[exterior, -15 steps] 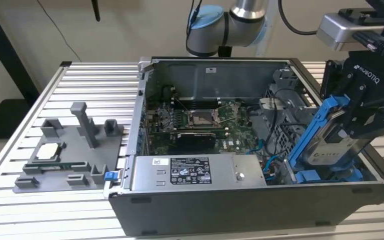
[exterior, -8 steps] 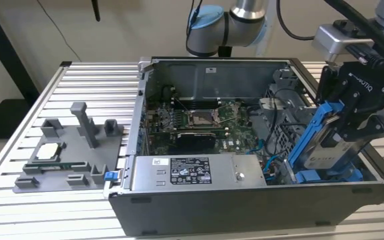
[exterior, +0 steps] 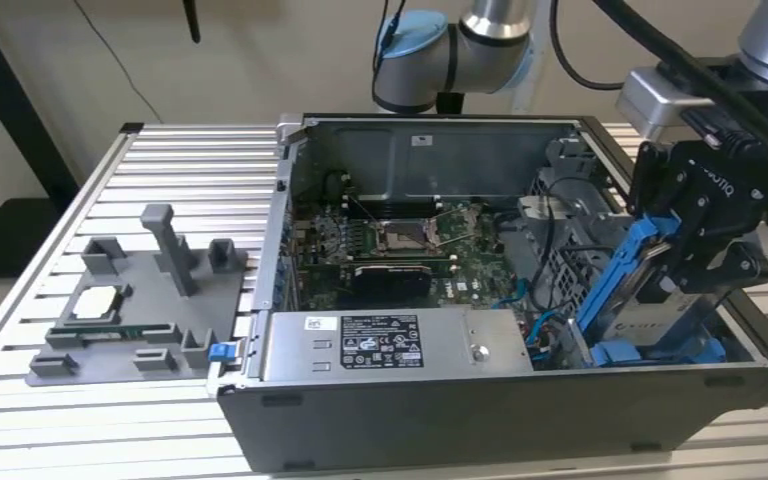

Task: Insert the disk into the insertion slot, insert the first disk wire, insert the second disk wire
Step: 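Insert the disk into the insertion slot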

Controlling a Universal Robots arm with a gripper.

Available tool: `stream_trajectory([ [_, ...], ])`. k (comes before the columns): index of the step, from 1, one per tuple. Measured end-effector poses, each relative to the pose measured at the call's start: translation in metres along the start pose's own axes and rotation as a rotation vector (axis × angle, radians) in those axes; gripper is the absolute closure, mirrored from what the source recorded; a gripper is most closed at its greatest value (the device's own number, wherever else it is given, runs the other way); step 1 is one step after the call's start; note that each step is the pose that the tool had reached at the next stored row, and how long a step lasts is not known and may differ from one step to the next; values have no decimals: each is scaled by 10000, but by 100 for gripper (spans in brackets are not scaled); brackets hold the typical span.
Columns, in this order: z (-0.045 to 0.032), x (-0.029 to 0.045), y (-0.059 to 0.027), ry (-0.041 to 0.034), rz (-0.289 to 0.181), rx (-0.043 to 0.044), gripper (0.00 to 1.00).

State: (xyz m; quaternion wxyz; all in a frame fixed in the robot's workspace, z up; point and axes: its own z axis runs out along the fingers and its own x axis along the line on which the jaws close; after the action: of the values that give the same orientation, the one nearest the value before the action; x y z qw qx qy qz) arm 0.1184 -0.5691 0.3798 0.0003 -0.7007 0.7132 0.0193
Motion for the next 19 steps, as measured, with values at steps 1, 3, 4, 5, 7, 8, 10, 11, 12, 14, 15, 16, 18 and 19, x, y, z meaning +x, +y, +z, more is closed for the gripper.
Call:
stream_trajectory([
  [1, 0, 1, 0, 5, 0, -2, 0],
  [3, -7, 1, 1, 3, 1, -3, 0],
  [4, -16, 0, 1, -1, 1, -2, 0],
  [5, -21, 0, 1, -7, 1, -2, 0],
  [7, -22, 0, 1, -29, 1, -2, 0],
  [8, -24, -1, 1, -45, 0, 6, 0],
  [10, -51, -2, 2, -92, -1, 10, 0],
  [11, -85, -3, 3, -106, -2, 10, 0],
  [12, -119, -3, 4, -110, -2, 10, 0],
  [14, -138, -8, 4, -136, -2, 14, 0],
  [15, -138, -16, 5, -158, -2, 32, 0],
  [16, -138, -32, 5, -181, -2, 62, 0],
  [18, -133, -85, 6, -200, -5, 96, 0],
  [19, -127, -111, 8, -203, -4, 110, 0],
])
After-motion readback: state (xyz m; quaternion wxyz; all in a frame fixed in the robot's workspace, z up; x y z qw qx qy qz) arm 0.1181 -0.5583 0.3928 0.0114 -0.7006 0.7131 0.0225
